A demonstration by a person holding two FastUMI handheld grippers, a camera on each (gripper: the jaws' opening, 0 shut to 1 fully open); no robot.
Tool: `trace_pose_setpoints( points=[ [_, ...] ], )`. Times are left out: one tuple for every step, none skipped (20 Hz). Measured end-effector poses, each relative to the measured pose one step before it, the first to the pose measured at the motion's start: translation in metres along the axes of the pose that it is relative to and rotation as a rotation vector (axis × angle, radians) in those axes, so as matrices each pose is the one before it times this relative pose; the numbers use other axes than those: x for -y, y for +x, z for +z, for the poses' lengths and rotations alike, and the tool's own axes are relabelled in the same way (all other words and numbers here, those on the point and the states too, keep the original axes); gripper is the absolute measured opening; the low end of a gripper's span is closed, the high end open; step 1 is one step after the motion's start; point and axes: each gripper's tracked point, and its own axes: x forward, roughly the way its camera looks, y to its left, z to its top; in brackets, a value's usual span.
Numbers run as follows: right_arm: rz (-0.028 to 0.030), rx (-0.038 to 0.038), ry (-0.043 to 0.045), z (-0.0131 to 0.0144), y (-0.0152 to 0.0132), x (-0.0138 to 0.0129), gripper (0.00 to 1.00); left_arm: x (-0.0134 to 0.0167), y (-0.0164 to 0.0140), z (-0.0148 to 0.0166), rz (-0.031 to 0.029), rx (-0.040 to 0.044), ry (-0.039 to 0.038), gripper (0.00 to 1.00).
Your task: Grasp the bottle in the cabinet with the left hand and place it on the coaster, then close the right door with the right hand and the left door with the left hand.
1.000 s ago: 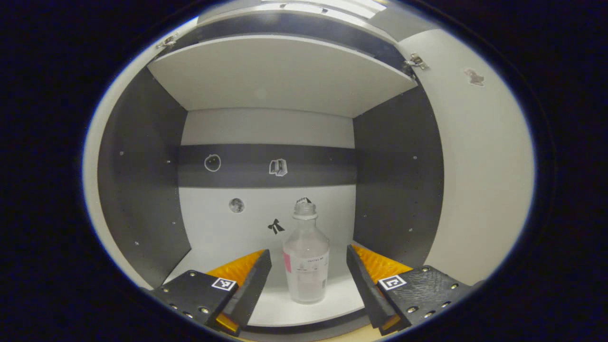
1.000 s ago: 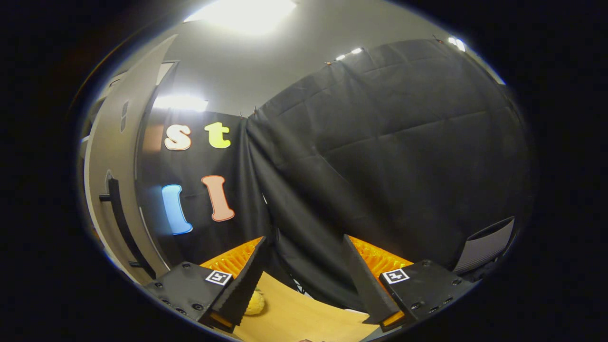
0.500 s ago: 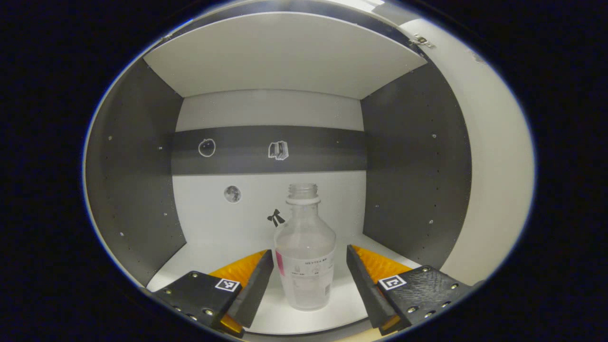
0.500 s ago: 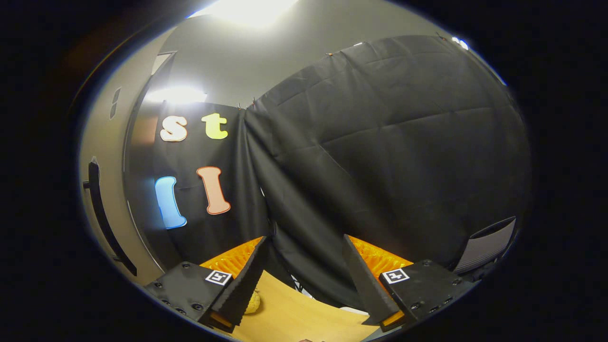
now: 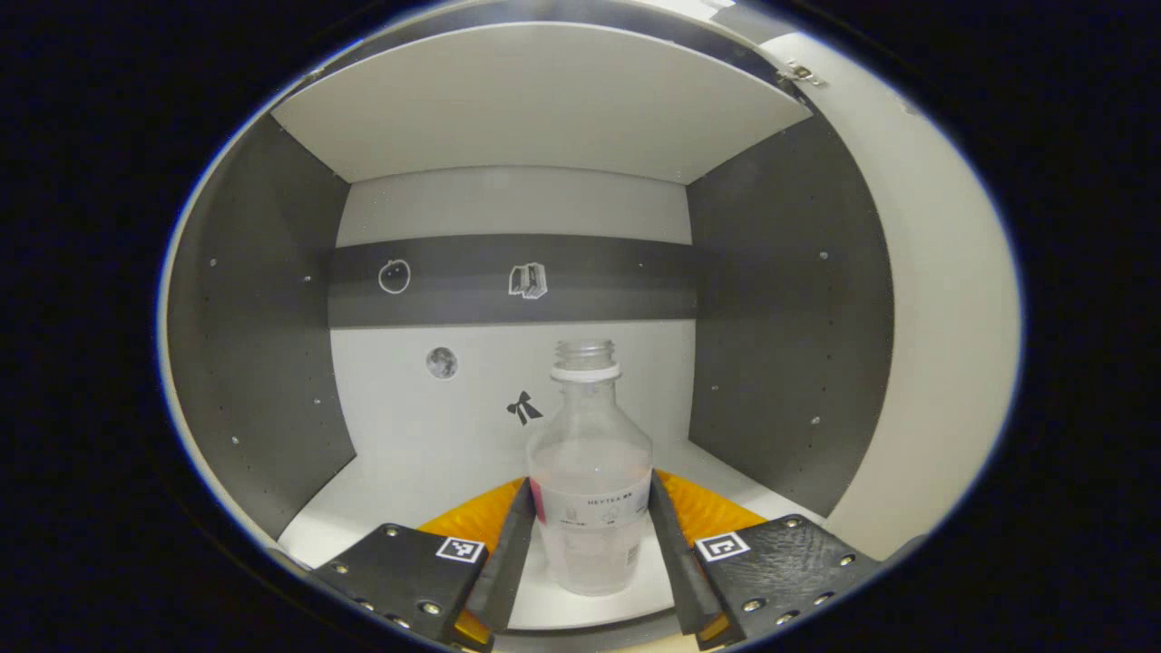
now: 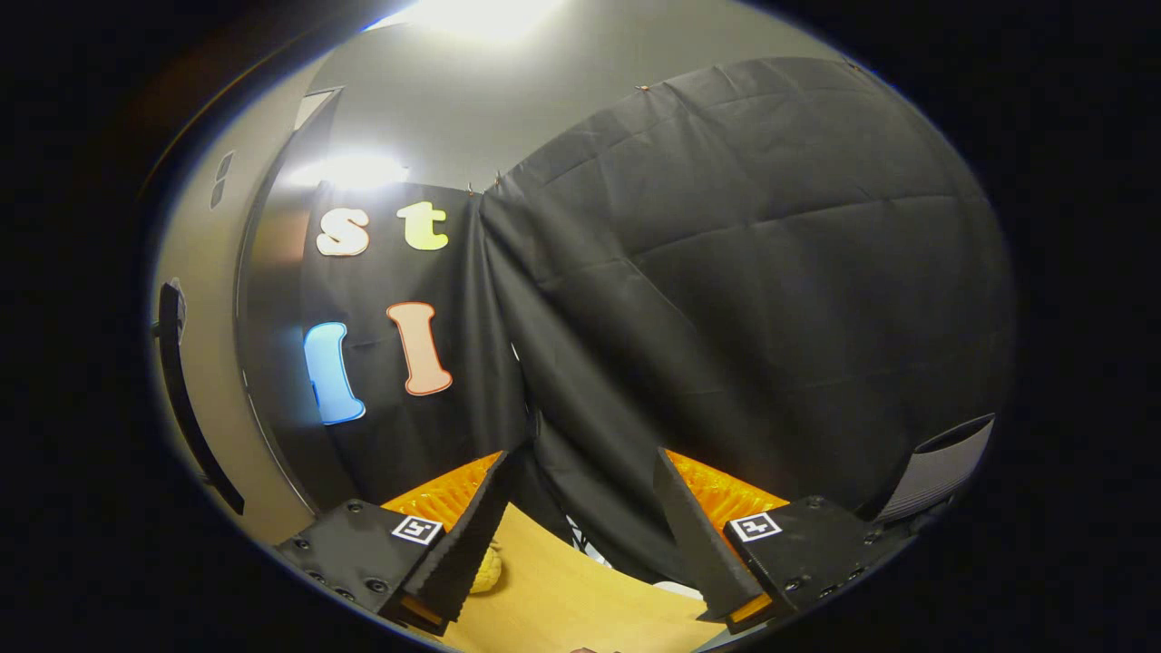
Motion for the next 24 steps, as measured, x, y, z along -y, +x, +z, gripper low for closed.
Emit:
trace_pose_setpoints(
  points=[
    [0.01153, 0.00085, -0.00088, 0.00016, 0.00035, -0.00223, 0.99, 0.00080, -0.00911, 0.00355, -0.00150, 0.00489, -0.00437, 0.69],
    [0.01081, -0.00099, -0.00445, -0.00232, 0.00005, -0.00116, 0.99, -0.00061, -0.00989, 0.00181, -0.00171, 0.00376, -0.00515, 0.69],
    [0.01200, -0.00443, -0.00415, -0.00199, -0.00156, -0.00282, 0.94, -0.00044, -0.01037, 0.00318, -0.00460, 0.00443, -0.00595, 0.69],
    [0.01408, -0.00489, -0.00089, -0.00158, -0.00294, -0.00343, 0.94, -0.00003, -0.01173, 0.00104, -0.00552, 0.00261, -0.00636, 0.69],
    [0.01371, -0.00387, 0.00094, -0.00114, -0.00426, -0.00462, 0.94, -0.00079, -0.01259, 0.00196, -0.00369, 0.00129, -0.00601, 0.69],
    [0.01179, -0.00486, -0.00007, -0.00139, -0.00457, -0.00317, 0.94, -0.00091, -0.01246, 0.00038, -0.00454, -0.00085, -0.00722, 0.69],
    [0.00919, -0.00808, -0.00139, -0.00101, -0.00622, -0.00333, 0.94, -0.00082, -0.01366, 0.00038, -0.00665, -0.00414, -0.00619, 0.69],
    [0.01026, -0.00654, -0.00120, -0.00156, -0.00731, -0.00285, 0.94, -0.00017, -0.01177, -0.00196, -0.00759, -0.00571, -0.00428, 0.61],
    [0.00987, -0.00232, -0.00133, 0.00015, -0.00889, -0.00279, 0.99, -0.00122, -0.01357, -0.00161, -0.00567, -0.00412, -0.00342, 0.61],
    [0.00886, -0.00208, -0.00326, -0.00018, -0.01078, -0.00154, 0.94, -0.00086, -0.01505, -0.00231, -0.00502, -0.00239, -0.00096, 0.69],
    [0.00648, -0.00219, -0.00501, 0.00024, -0.01016, -0.00075, 0.94, -0.00108, -0.01346, -0.00152, -0.00657, -0.00195, 0.00310, 0.66],
    [0.00340, 0.00116, -0.00582, -0.00041, -0.00993, 0.00090, 0.94, -0.00014, -0.01345, -0.00372, -0.00607, -0.00531, 0.00663, 0.71],
    [0.00044, 0.00318, -0.00556, 0.00091, -0.01035, 0.00003, 0.94, -0.00032, -0.01166, -0.00341, -0.00652, -0.00752, 0.00718, 0.77],
    [-0.00036, 0.00153, -0.00529, 0.00002, -0.01009, 0.00099, 0.99, -0.00107, -0.01402, -0.00528, -0.00710, -0.00443, 0.00412, 0.73],
    [-0.00086, 0.00095, -0.00427, 0.00048, -0.01038, 0.00033, 0.99, 0.00087, -0.01181, -0.00192, -0.00842, 0.00004, 0.00246, 0.69],
    [-0.00074, -0.00059, -0.00242, -0.00086, -0.00857, -0.00064, 0.99, 0.00035, -0.01406, -0.00413, -0.00804, 0.00140, 0.00170, 0.69],
    [0.00044, -0.00005, -0.00162, 0.00072, -0.00922, -0.00075, 0.99, 0.00031, -0.01279, -0.00302, -0.00607, 0.00136, 0.00210, 0.69],
    [-0.00012, 0.00093, -0.00041, 0.00049, -0.00880, 0.00001, 0.99, -0.00011, -0.01169, -0.00515, -0.00386, -0.00093, -0.00025, 0.69],
    [0.00103, 0.00182, 0.00035, 0.00330, -0.00798, -0.00072, 0.99, 0.00020, -0.01048, -0.00460, -0.00610, -0.00222, -0.00344, 0.69],
    [0.00178, 0.00381, 0.00187, 0.00127, -0.00472, -0.00058, 0.94, -0.00055, -0.01003, -0.00604, -0.00500, -0.00207, -0.00887, 0.69],
    [0.00602, 0.00228, 0.00369, 0.00392, -0.00468, -0.00101, 0.94, -0.00086, -0.00854, -0.00499, -0.00741, 0.00358, -0.01489, 0.69],
    [0.00678, 0.00262, 0.00233, 0.00305, -0.00393, -0.00176, 0.94, -0.00056, -0.00798, -0.00651, -0.00493, 0.00325, -0.01969, 0.69],
    [0.00437, 0.00511, -0.00354, 0.00419, -0.00153, -0.00187, 0.94, -0.00147, -0.00575, -0.00637, -0.00305, 0.00340, -0.02034, 0.69],
    [0.00182, 0.00635, -0.00743, 0.00246, -0.00187, 0.00026, 0.99, -0.00143, -0.00626, -0.00832, -0.00103, 0.00018, -0.01797, 0.69]
  ],
)
